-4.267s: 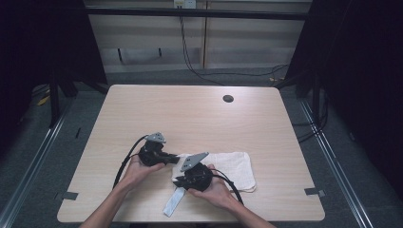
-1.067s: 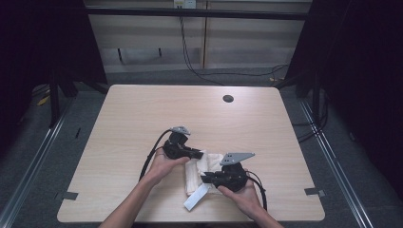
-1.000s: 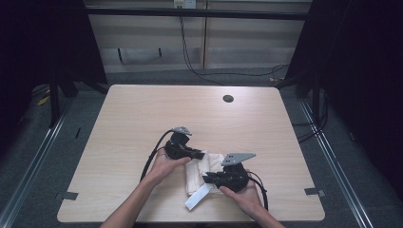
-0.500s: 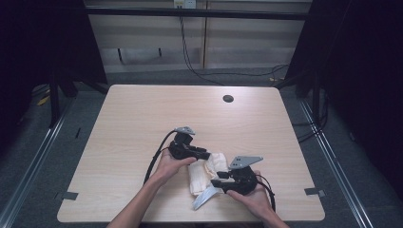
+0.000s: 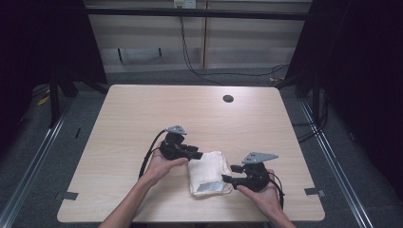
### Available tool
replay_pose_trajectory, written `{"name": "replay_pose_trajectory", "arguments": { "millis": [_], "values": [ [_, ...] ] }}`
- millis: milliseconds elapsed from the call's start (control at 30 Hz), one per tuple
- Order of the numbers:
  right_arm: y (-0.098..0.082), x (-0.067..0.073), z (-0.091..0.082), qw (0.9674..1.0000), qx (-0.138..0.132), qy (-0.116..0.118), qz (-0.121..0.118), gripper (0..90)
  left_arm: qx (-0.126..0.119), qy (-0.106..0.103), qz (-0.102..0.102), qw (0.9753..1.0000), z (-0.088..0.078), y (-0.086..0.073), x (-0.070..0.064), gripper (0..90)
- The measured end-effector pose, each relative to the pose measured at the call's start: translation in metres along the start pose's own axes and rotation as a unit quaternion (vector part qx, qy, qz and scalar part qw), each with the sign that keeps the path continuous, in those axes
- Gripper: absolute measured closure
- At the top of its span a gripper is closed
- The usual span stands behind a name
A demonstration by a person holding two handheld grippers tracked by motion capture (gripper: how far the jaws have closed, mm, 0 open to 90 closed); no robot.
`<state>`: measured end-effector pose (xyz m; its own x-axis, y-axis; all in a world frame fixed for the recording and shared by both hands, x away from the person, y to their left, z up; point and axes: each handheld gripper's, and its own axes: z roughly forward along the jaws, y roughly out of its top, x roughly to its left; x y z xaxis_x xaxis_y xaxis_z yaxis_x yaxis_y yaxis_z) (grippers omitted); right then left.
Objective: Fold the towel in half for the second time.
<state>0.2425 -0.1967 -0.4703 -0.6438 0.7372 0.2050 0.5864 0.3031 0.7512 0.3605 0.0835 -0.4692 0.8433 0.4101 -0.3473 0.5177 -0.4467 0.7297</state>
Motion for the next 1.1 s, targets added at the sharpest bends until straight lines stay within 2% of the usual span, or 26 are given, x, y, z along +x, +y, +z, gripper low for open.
{"name": "replay_pose_trajectory", "arguments": {
  "millis": [33,133,167,233,300,367,467,633,700,767,833,933,1100],
  "values": [
    [0.002,-0.003,-0.002,1.0,-0.003,-0.004,0.008,46.9,0.002,0.002,0.003,1.0,-0.001,-0.001,0.0,64.0],
    [0.004,-0.007,-0.001,1.0,-0.001,-0.009,0.0,52.5,0.012,0.007,0.013,0.9998,-0.006,-0.005,-0.002,65.1],
    [0.005,-0.01,0.0,1.0,0.002,-0.003,-0.005,54.5,0.009,0.011,0.015,0.9998,-0.009,-0.006,-0.002,65.0],
    [0.007,-0.015,0.0,0.9998,0.008,-0.017,-0.01,55.6,0.005,0.016,0.014,0.9998,-0.016,-0.007,-0.002,62.7],
    [0.008,-0.022,0.0,0.9997,0.005,-0.02,-0.01,56.7,0.0,0.021,0.015,0.9997,-0.021,-0.008,-0.003,60.3],
    [0.01,-0.029,-0.003,0.9999,-0.001,-0.016,-0.004,59.8,0.003,0.033,0.018,0.9993,-0.029,-0.011,-0.004,57.9],
    [0.012,-0.035,-0.01,0.9999,-0.009,-0.001,-0.012,63.2,0.007,0.057,0.019,0.9982,-0.04,-0.015,-0.005,57.2],
    [0.009,-0.038,-0.022,0.9996,-0.024,-0.01,-0.009,60.2,-0.004,0.061,0.007,0.9981,-0.06,-0.026,-0.004,55.4],
    [0.003,-0.039,-0.029,0.9994,-0.033,-0.011,-0.008,58.5,-0.005,0.069,0.003,0.9976,-0.07,-0.031,-0.004,54.6],
    [-0.001,-0.04,-0.035,0.9992,-0.032,-0.019,-0.013,57.2,-0.005,0.081,-0.003,0.9967,-0.077,-0.035,-0.005,54.5],
    [-0.004,-0.042,-0.04,0.9989,-0.037,-0.026,-0.012,56.1,-0.002,0.086,-0.009,0.9962,-0.084,-0.041,-0.006,49.5],
    [-0.008,-0.046,-0.048,0.9986,-0.043,-0.032,-0.005,54.2,-0.005,0.092,-0.01,0.9957,-0.093,-0.048,-0.01,49.3],
    [-0.014,-0.052,-0.06,0.9979,-0.044,-0.047,0.001,49.5,-0.005,0.105,-0.011,0.9944,-0.108,-0.065,-0.013,42.3]
  ]
}}
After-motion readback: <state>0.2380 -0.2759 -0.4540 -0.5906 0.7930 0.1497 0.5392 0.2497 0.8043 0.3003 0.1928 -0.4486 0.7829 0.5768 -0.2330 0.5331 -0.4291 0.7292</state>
